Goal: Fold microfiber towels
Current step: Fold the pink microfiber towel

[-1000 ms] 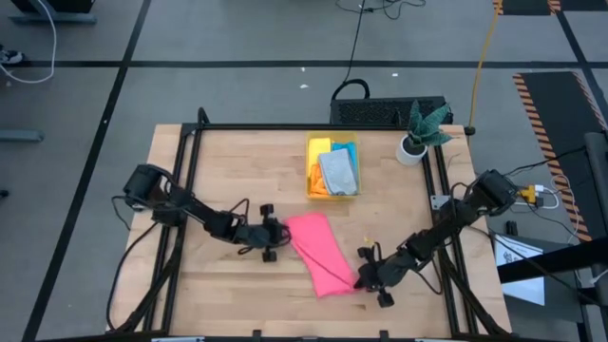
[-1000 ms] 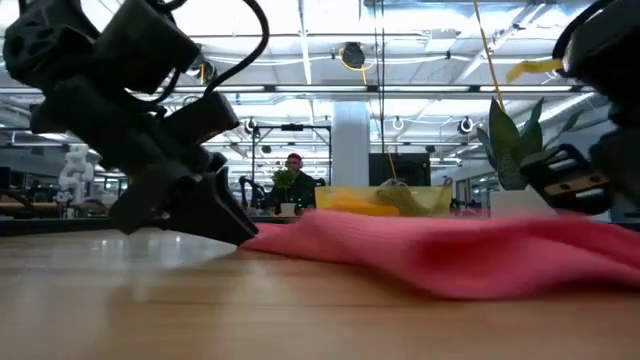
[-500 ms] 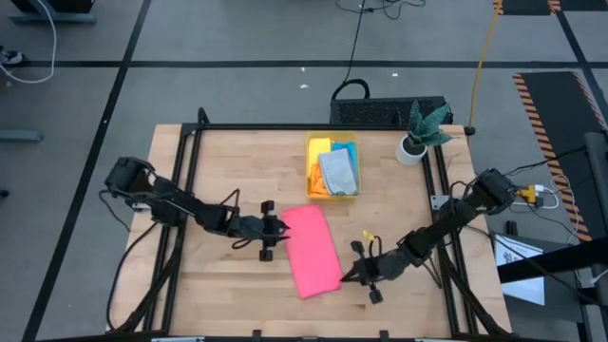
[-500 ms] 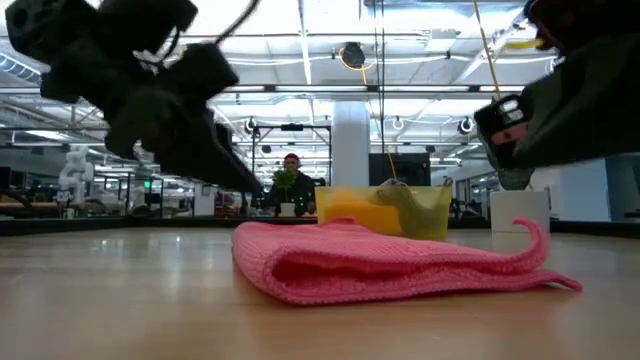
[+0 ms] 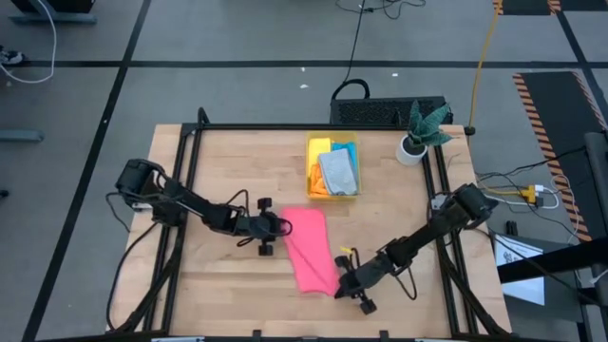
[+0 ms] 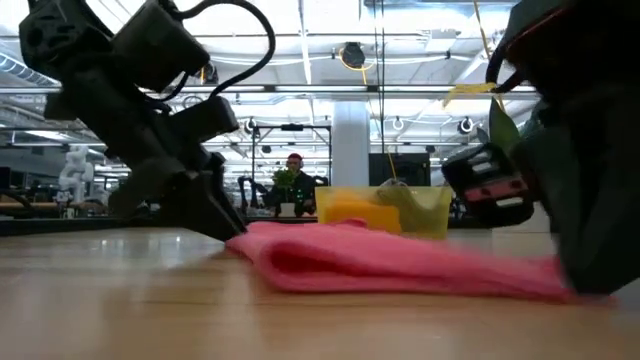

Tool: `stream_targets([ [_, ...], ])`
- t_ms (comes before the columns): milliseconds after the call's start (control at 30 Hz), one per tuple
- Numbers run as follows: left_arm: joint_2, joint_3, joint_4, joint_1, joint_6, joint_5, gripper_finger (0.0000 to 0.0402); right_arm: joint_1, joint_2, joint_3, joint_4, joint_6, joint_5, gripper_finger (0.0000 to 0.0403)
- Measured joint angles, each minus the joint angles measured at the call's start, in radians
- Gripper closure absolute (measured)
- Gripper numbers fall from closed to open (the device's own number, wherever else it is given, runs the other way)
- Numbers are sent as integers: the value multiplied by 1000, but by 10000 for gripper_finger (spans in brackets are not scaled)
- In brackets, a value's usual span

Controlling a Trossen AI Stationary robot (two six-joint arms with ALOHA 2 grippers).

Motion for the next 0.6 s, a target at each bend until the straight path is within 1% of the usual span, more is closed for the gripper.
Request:
stream_targets([
  [133,-60,-5,-30,-11,23,-11,275,3,-40,-2,45,-68,-17,403],
  [233,-117,-1,0,-26,12,-5,275,2,-67,0,81,-104,-10,403],
  [300,-133,-3,4,-28,-7,30,275,1,-70,-2,98,-122,43,403],
  [367,-134,-3,16,-31,-18,86,275,0,-70,-2,106,-132,149,403],
  [433,-135,-3,19,-32,-23,103,275,-14,-61,-1,106,-120,224,403],
  [533,-101,-3,13,-32,-52,105,275,-45,-33,-2,99,-94,245,403],
  [600,-77,-5,-3,-31,-57,100,275,-57,-14,-2,105,-88,221,403],
])
